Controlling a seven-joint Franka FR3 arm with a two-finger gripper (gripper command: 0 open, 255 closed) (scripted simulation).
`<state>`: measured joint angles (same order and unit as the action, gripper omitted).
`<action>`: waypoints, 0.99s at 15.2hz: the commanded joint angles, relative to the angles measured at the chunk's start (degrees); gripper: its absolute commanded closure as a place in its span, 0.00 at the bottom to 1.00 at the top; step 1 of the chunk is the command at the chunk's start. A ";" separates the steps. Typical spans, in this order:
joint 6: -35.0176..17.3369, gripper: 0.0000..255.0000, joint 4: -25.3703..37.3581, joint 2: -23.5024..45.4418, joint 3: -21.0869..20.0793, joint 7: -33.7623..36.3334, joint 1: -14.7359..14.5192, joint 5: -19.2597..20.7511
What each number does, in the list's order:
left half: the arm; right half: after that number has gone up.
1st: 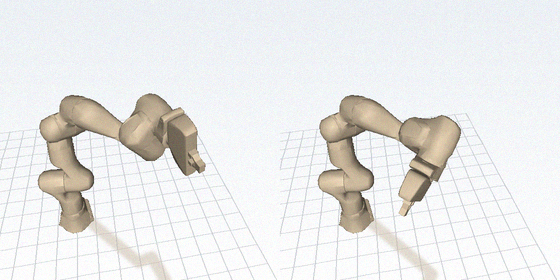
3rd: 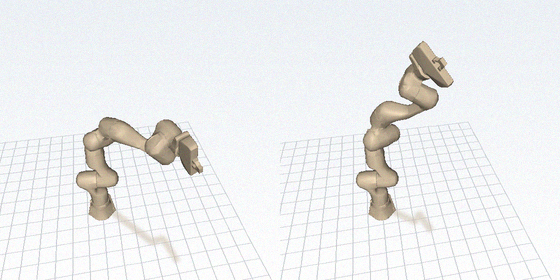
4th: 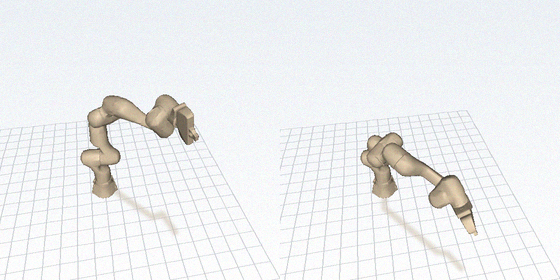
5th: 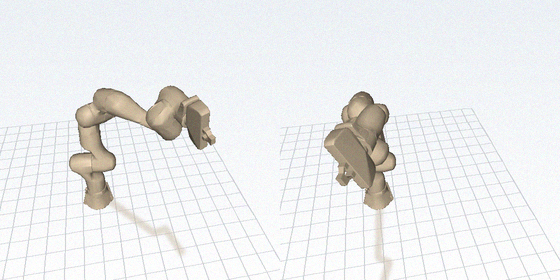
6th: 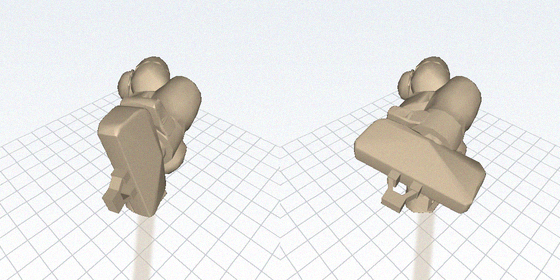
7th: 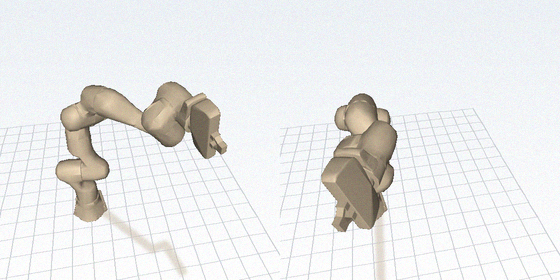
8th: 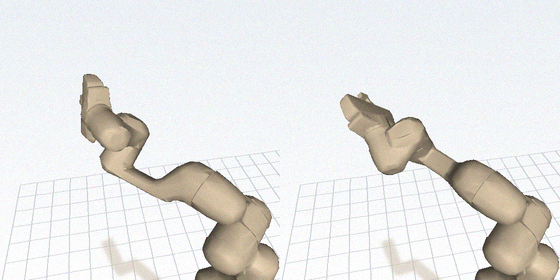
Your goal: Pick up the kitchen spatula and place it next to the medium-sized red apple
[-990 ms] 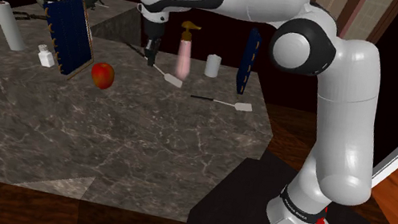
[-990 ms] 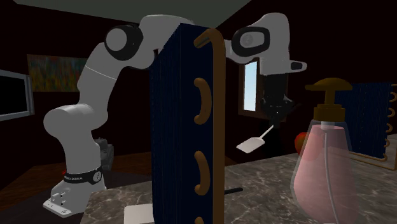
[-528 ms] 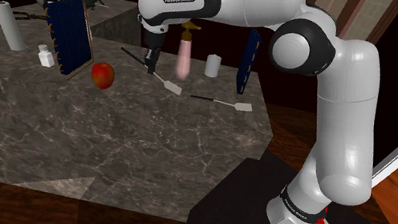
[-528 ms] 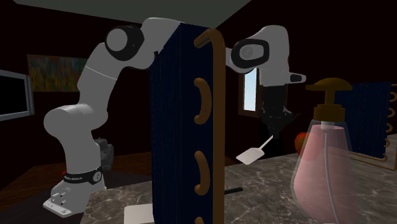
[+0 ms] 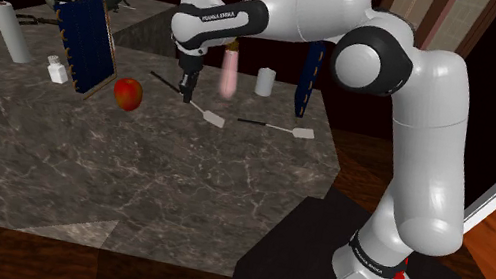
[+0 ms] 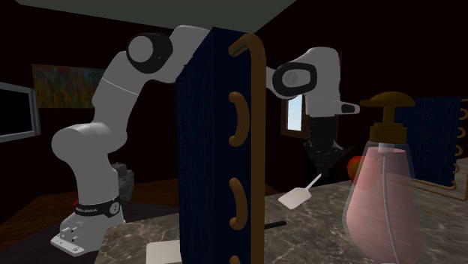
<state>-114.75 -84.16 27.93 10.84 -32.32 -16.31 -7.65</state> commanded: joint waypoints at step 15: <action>-7.10 1.00 -4.66 2.46 -0.38 -0.71 0.05 -0.75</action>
<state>-121.83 -88.81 30.38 10.46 -33.02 -16.27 -8.39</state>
